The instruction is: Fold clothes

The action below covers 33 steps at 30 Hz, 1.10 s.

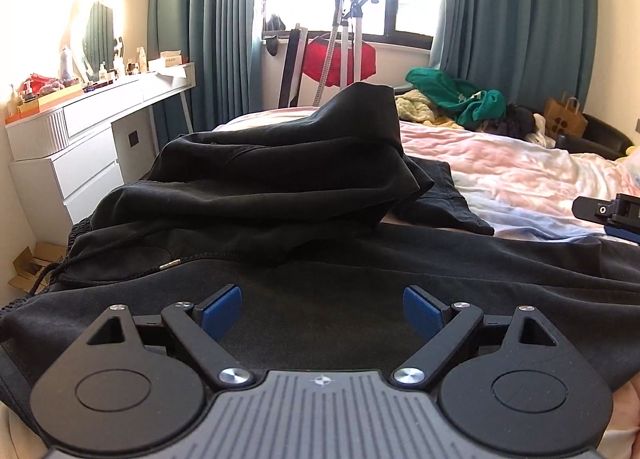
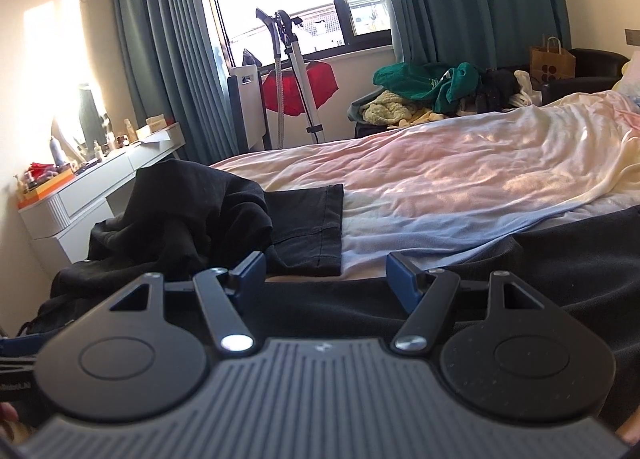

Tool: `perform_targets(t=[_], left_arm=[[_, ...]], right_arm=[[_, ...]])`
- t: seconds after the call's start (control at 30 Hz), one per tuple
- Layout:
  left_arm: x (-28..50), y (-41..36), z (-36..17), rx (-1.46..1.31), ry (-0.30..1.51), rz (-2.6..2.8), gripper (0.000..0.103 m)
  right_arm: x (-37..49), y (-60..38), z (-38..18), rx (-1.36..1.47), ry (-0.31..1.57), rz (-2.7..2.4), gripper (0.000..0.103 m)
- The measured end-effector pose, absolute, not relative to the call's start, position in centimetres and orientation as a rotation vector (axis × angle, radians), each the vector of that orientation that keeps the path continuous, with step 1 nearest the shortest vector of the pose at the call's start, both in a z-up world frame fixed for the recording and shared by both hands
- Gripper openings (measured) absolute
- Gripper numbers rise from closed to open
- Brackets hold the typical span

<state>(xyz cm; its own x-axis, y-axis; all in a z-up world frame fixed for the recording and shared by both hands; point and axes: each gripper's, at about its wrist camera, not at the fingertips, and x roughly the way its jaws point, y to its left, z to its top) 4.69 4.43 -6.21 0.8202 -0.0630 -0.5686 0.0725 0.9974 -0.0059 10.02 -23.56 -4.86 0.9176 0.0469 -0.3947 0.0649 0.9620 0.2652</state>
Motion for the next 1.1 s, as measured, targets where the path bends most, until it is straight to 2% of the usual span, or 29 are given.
perform_targets(t=[0.23, 0.43, 0.67, 0.83, 0.93, 1.03, 1.07, 1.1], left_arm=[[4.5, 4.9, -6.3, -0.004, 0.623, -0.053, 0.09], [4.7, 5.8, -6.7, -0.057, 0.65, -0.019, 0.09], [5.4, 6.4, -7.9, -0.103, 0.669, 0.013, 0.09], [6.6, 6.8, -8.5, -0.159, 0.681, 0.038, 0.09], [7.2, 6.8, -9.0, -0.178, 0.686, 0.047, 0.09], [7.8, 6.6, -9.5, -0.184, 0.702, 0.047, 0.09], [7.9, 6.5, -9.7, -0.184, 0.708, 0.045, 0.09], [8.0, 6.4, -9.8, -0.177, 0.708, 0.042, 0.09]], right_arm=[[11.4, -24.1, -6.1, 0.401, 0.467, 0.018, 0.07], [17.3, -25.1, -9.4, 0.75, 0.598, 0.181, 0.07], [23.7, -25.9, -14.7, 1.081, 0.636, 0.232, 0.068], [26.3, -26.6, -16.7, 1.205, 0.631, 0.228, 0.067], [27.2, -26.6, -17.0, 1.243, 0.69, 0.166, 0.064], [27.8, -26.5, -16.6, 1.256, 0.716, 0.121, 0.064], [27.9, -26.7, -16.7, 1.276, 0.702, 0.11, 0.063], [27.9, -26.9, -16.8, 1.279, 0.691, 0.093, 0.049]])
